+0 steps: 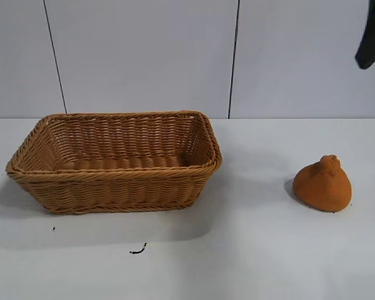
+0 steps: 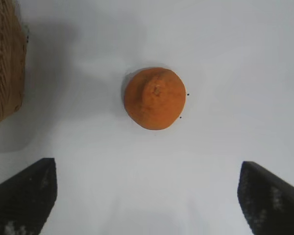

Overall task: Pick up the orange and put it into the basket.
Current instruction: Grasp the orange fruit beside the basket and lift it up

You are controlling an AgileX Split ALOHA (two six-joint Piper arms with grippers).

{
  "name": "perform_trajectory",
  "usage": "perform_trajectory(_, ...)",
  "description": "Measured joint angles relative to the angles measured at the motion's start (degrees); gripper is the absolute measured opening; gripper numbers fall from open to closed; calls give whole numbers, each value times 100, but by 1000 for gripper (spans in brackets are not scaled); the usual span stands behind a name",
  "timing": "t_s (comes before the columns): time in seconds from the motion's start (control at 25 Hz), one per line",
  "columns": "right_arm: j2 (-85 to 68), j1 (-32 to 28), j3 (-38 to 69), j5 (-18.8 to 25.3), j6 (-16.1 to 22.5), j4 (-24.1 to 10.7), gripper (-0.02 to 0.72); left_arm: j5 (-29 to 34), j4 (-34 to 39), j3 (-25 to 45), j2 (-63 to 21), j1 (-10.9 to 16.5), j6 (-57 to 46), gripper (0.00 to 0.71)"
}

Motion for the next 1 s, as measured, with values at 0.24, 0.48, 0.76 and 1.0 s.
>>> perform_trajectory(0.24,1065,0,-30,-78,-6,5,694,0,0,0,0,0,0,666)
perform_trajectory(0.48,1671,0,-35,-547,-6,5,694,0,0,0,0,0,0,666)
perform_trajectory(0.76,1718,0,-35,-786,87,0,602,0,0,0,0,0,0,666)
perform_trajectory(1.0,1718,0,-35,-928,164,-80,312,0,0,0,0,0,0,666)
